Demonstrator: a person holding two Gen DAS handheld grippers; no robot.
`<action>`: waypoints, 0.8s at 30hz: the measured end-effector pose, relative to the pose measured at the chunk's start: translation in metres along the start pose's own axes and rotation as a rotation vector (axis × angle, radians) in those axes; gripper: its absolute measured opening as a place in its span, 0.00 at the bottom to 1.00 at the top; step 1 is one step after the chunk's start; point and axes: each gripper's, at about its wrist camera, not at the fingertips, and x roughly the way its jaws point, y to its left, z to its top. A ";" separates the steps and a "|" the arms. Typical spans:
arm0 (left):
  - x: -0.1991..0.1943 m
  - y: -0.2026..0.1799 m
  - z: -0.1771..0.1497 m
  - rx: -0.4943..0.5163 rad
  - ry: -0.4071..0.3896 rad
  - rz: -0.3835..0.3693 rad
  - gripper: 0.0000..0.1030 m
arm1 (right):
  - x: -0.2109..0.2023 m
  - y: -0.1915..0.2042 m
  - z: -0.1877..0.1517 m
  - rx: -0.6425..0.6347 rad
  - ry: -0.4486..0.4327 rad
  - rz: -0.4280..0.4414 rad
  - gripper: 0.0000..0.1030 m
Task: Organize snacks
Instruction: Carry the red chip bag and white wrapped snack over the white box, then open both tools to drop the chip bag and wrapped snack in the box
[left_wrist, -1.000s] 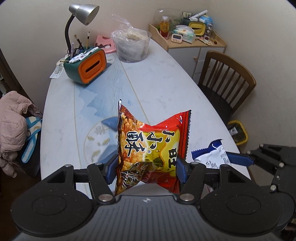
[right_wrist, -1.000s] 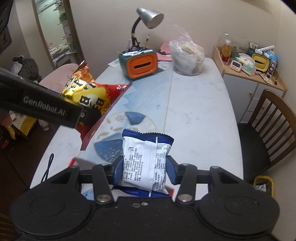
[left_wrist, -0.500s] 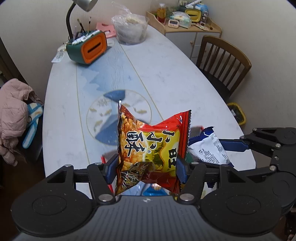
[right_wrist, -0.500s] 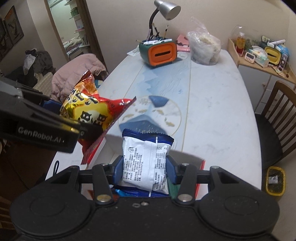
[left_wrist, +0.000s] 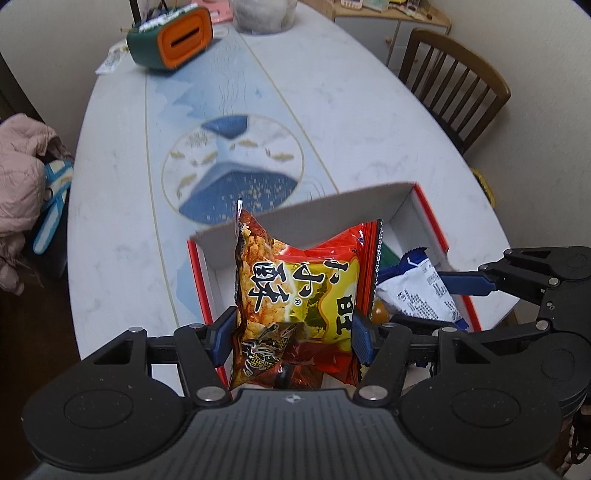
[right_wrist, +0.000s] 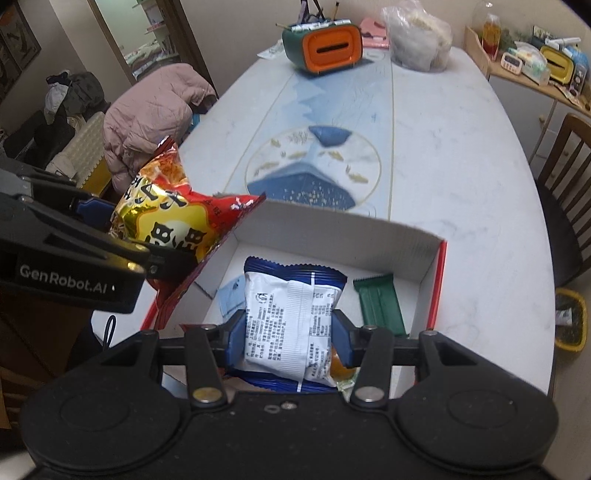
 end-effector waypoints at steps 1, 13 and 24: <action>0.005 0.000 -0.002 -0.003 0.007 0.003 0.60 | 0.004 -0.001 -0.002 0.004 0.006 -0.002 0.45; 0.062 -0.002 -0.016 -0.008 0.058 0.047 0.60 | 0.048 -0.008 -0.019 -0.001 0.063 -0.069 0.45; 0.105 -0.006 -0.023 -0.019 0.089 0.044 0.60 | 0.077 -0.015 -0.032 -0.008 0.114 -0.095 0.45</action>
